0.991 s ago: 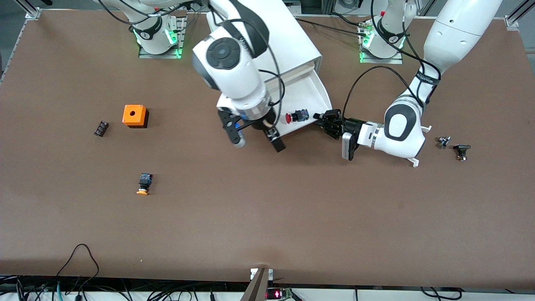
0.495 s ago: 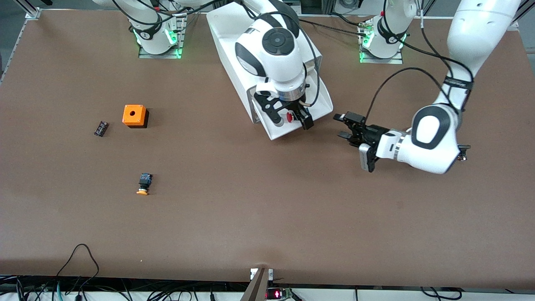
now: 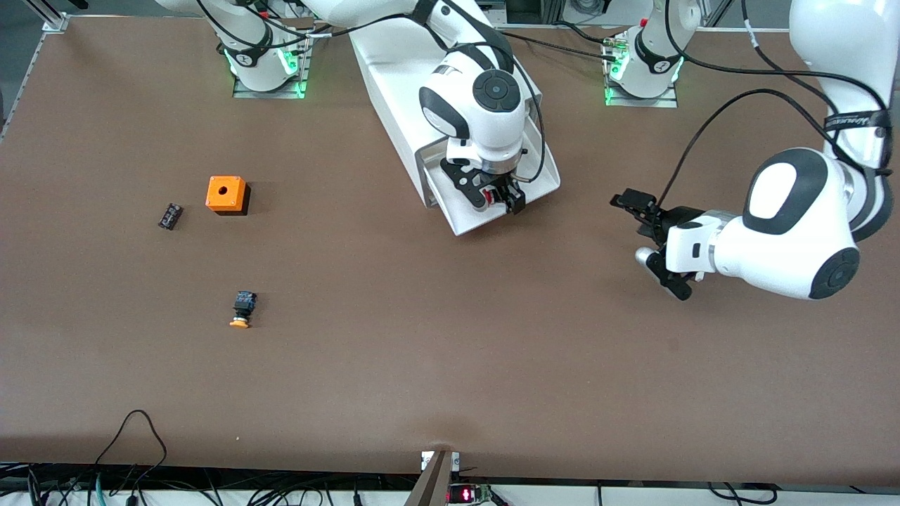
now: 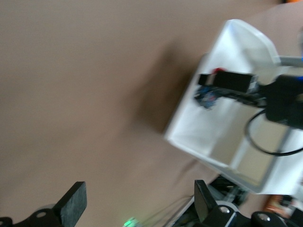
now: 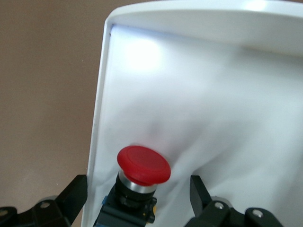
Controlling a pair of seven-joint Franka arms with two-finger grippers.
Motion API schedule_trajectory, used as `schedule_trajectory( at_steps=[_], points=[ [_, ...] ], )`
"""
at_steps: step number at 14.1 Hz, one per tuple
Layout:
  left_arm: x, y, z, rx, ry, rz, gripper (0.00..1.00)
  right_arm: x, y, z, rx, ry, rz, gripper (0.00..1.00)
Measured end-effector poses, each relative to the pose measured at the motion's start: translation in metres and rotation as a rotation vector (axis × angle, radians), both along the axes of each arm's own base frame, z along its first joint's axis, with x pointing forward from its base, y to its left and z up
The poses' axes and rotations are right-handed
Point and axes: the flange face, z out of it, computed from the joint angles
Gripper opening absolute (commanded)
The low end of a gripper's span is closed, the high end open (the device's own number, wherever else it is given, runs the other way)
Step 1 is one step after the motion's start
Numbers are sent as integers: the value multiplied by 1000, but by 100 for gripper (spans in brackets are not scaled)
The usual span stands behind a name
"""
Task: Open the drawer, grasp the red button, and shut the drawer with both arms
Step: 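Lift the red button with the right gripper while the left gripper withdraws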
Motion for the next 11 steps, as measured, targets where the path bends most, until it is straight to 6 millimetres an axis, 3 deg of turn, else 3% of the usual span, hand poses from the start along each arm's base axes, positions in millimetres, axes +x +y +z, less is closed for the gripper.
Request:
schedule_trajectory(
  at_steps=[5,11],
  points=[
    [17,32,40,269,-146,-70,100,4,0,7,9,-11,-5,77],
    [24,30,81,363,-257,-91,100,3,1,20,18,-14,-41,77]
  ],
)
